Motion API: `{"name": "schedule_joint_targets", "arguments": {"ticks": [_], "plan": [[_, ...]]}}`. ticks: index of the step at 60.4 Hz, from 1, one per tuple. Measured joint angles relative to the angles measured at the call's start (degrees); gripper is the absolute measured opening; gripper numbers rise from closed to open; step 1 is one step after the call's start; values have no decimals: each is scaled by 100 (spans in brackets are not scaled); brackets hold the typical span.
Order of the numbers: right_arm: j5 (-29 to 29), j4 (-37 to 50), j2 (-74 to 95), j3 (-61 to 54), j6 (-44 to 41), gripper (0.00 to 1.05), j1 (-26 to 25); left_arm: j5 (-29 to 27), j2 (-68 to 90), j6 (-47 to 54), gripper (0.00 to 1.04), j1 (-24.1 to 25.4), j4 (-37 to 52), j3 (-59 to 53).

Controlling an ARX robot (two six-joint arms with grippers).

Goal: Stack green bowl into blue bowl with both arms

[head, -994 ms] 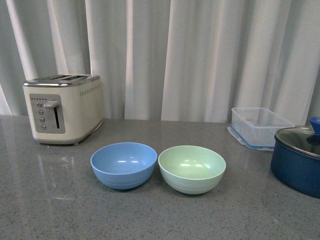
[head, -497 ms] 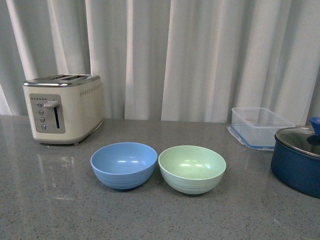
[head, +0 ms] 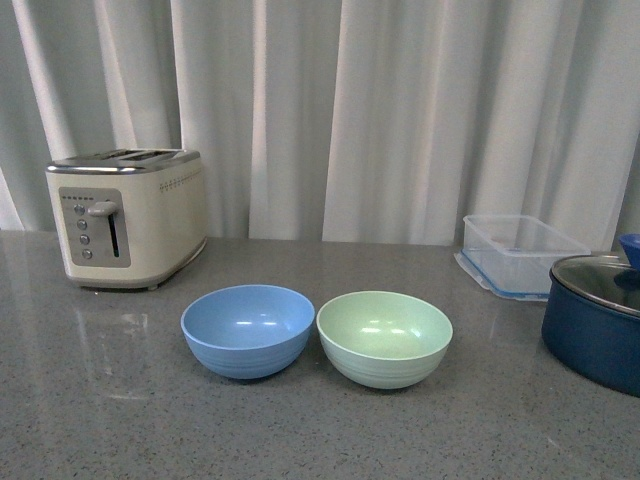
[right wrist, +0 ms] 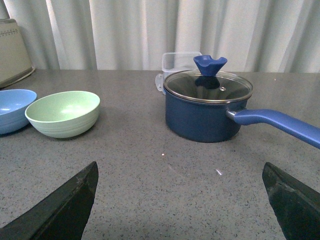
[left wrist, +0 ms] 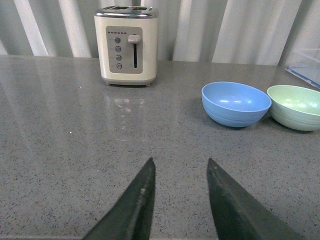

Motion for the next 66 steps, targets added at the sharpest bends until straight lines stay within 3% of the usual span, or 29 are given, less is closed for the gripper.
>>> {"name": "schedule_joint_targets", "arguments": {"ticks": [4, 7, 11, 24, 50, 66], "plan": [[-7, -267, 136, 94, 48, 95, 24, -2, -2, 0, 47, 0, 0, 0], [2, -1687, 1062, 791, 170, 95, 197, -4, 0, 0, 56, 0, 0, 0], [107, -2660, 2273, 1432, 214, 95, 481, 7, -2, 0, 67, 0, 0, 0], [129, -2131, 4892, 2817, 557, 95, 1036, 2, -2, 4, 100, 0, 0, 0], [37, -1860, 8439, 5770, 1462, 95, 1239, 4, -2, 2, 98, 0, 0, 0], [140, -1895, 9523, 6872, 1550, 95, 1416, 4, -2, 2, 98, 0, 0, 0]]}}
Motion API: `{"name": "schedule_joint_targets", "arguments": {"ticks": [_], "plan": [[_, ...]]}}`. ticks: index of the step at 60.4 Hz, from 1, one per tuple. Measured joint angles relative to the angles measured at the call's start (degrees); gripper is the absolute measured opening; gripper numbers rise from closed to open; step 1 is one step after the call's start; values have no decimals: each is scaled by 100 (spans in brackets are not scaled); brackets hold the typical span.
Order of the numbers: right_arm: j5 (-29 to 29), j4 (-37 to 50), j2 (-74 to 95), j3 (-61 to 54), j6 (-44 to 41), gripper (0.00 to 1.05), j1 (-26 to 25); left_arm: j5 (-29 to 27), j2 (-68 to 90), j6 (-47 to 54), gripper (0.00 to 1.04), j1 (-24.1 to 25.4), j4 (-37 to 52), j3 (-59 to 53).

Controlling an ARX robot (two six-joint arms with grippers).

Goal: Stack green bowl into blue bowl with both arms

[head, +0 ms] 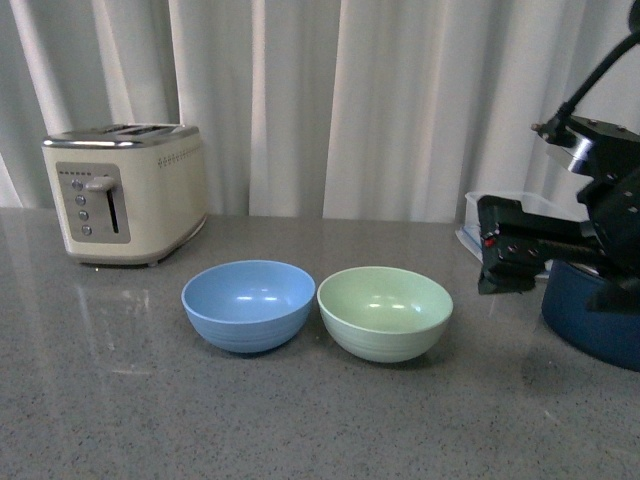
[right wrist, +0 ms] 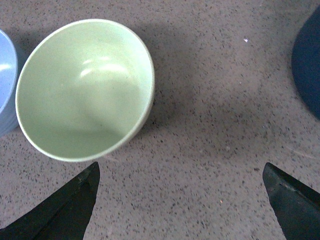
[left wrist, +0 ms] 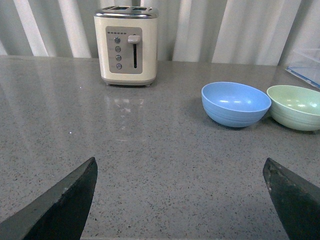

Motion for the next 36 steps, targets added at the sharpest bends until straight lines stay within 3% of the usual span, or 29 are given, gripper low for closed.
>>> {"name": "schedule_joint_targets", "arguments": {"ticks": [36], "plan": [[-79, -98, 1703, 1517, -26, 95, 133, -2, 0, 0, 98, 0, 0, 0]]}}
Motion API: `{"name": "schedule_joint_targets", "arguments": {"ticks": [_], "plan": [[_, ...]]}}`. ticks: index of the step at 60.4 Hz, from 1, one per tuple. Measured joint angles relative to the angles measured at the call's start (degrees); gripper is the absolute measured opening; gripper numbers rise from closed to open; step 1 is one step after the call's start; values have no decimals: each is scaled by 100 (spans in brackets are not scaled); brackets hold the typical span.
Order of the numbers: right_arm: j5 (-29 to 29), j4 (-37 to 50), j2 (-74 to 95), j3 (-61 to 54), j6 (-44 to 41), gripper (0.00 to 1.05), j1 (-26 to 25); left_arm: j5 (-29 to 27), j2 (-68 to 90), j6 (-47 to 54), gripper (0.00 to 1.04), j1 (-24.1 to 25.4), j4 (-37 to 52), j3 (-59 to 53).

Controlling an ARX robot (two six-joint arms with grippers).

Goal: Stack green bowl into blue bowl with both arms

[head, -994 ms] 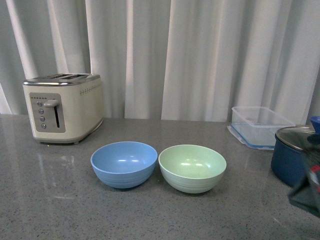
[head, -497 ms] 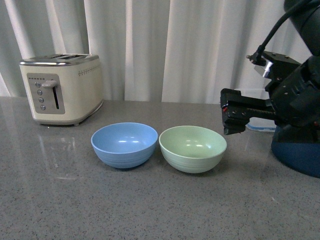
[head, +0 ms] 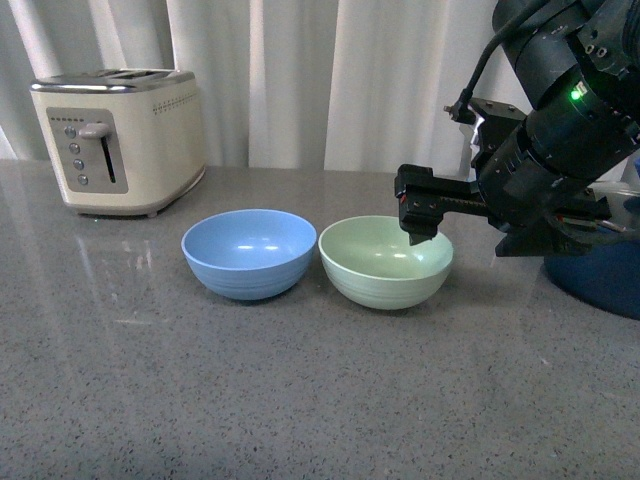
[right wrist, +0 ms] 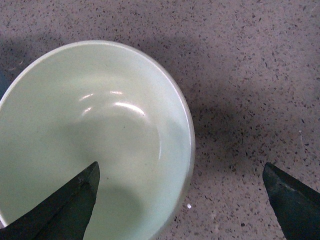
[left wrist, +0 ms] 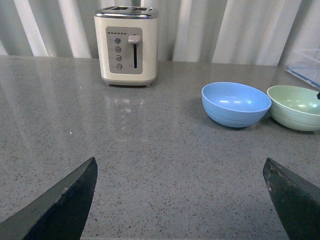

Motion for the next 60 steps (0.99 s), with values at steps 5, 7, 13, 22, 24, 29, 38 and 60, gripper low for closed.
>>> {"name": "schedule_joint_targets", "arguments": {"ticks": [5, 7, 13, 22, 24, 29, 38, 60], "plan": [[-31, -31, 144, 157, 0, 95, -7, 0, 0, 0, 98, 0, 0, 0], [-46, -31, 186, 199, -4, 95, -11, 0, 0, 0, 98, 0, 0, 0], [-76, -42, 345, 343, -4, 95, -13, 0, 0, 0, 98, 0, 0, 0], [-144, -31, 570, 463, -44, 95, -33, 0, 0, 0, 98, 0, 0, 0], [-155, -31, 608, 476, -48, 95, -39, 0, 0, 0, 98, 0, 0, 0], [-160, 15, 673, 479, -92, 95, -57, 0, 0, 0, 98, 0, 0, 0], [-181, 111, 769, 474, -109, 83, -92, 0, 0, 0, 98, 0, 0, 0], [-256, 286, 776, 249, -201, 27, -142, 0, 0, 0, 98, 0, 0, 0]]}}
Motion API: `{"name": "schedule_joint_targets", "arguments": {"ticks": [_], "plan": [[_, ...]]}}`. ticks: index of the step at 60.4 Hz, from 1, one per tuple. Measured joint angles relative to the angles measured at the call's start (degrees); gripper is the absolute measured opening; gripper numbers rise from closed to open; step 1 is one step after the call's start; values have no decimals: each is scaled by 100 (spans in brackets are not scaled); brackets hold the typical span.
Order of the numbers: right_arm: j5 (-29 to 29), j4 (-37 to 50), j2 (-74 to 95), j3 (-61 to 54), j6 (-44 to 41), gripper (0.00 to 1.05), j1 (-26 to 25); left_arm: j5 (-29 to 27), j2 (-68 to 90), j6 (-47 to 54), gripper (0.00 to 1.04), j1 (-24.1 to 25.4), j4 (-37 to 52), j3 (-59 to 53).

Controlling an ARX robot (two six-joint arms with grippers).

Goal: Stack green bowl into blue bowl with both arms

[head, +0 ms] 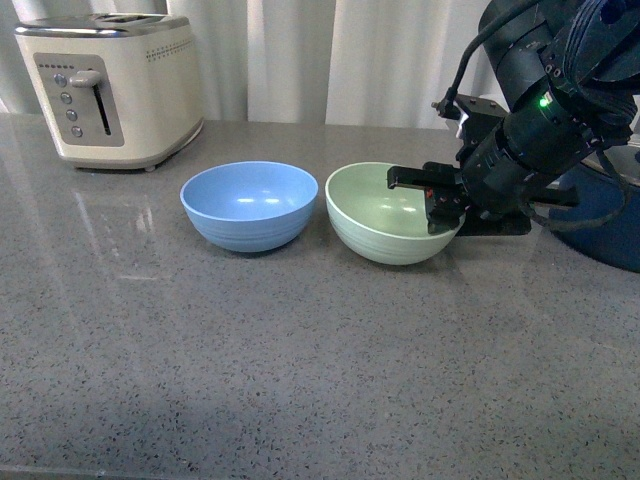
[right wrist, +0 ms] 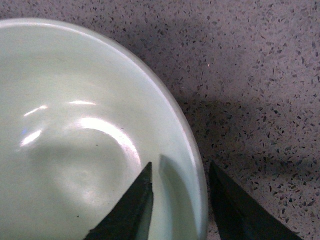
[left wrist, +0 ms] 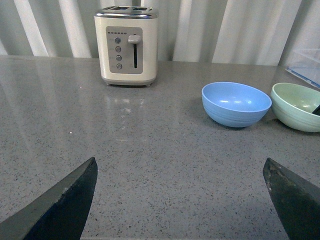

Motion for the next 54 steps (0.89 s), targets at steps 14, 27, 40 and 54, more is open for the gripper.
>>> {"name": "schedule_joint_targets", "arguments": {"ticks": [14, 27, 40, 54], "plan": [[11, 72, -275, -81, -140, 2, -31, 0, 0, 0, 98, 0, 0, 0], [-7, -44, -501, -83, -267, 2, -57, 2, 0, 0, 98, 0, 0, 0], [-129, -225, -693, 168, -328, 2, 83, 0, 0, 0, 98, 0, 0, 0], [-302, -450, -684, 785, -400, 2, 417, 0, 0, 0, 98, 0, 0, 0]]}}
